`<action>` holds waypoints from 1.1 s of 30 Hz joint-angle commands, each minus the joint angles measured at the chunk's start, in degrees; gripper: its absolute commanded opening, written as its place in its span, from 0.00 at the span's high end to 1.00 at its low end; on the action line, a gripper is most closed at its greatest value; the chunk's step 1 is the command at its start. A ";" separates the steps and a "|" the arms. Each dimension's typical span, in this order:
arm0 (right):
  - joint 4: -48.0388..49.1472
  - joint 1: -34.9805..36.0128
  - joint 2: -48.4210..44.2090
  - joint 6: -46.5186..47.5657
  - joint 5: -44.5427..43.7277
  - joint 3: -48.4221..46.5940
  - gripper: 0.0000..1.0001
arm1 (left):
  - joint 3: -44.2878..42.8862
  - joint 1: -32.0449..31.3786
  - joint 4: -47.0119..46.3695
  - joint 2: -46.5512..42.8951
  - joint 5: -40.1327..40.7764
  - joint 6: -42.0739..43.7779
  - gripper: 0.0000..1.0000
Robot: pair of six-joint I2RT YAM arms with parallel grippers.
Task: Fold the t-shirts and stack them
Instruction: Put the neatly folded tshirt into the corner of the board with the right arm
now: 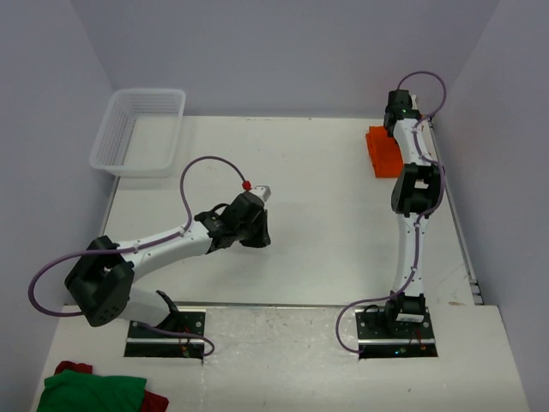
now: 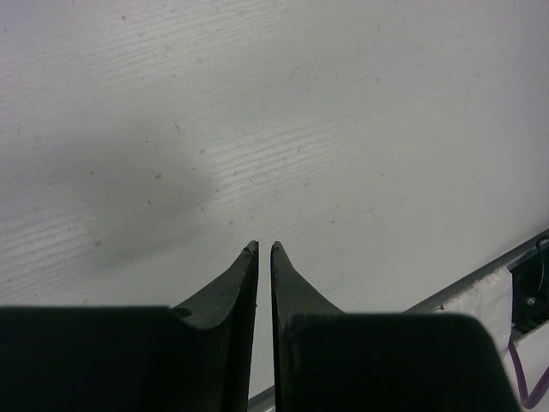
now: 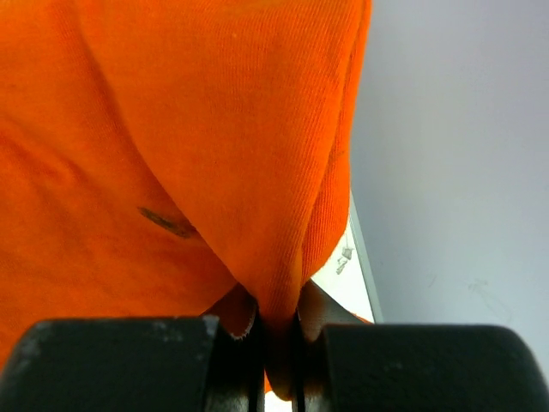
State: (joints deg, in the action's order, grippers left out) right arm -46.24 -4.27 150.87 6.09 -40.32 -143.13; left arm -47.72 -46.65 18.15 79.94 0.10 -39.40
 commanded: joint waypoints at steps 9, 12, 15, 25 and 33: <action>3.52 -1.09 0.74 0.59 0.15 -4.00 1.00 | -1.14 -0.72 0.66 0.92 -1.07 0.99 0.90; 3.79 -1.18 0.66 0.59 0.41 -4.09 1.00 | -1.32 -0.81 0.92 1.01 -0.98 0.99 0.90; 4.05 -1.44 0.66 0.24 0.32 -4.17 1.00 | -1.32 -0.72 1.10 1.01 -0.89 0.99 0.90; 7.03 -1.44 0.39 0.42 -0.20 -4.70 1.00 | -1.32 -1.07 1.45 1.27 -0.71 0.81 0.90; 9.15 -1.53 -0.22 0.59 -0.47 -4.44 1.00 | -1.58 -1.16 1.62 1.80 -0.63 0.81 0.90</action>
State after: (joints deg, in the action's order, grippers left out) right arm -40.84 -5.19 151.74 6.31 -39.48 -144.53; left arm -47.72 -47.48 19.07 81.67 -0.03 -39.40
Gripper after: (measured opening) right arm 0.059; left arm 0.103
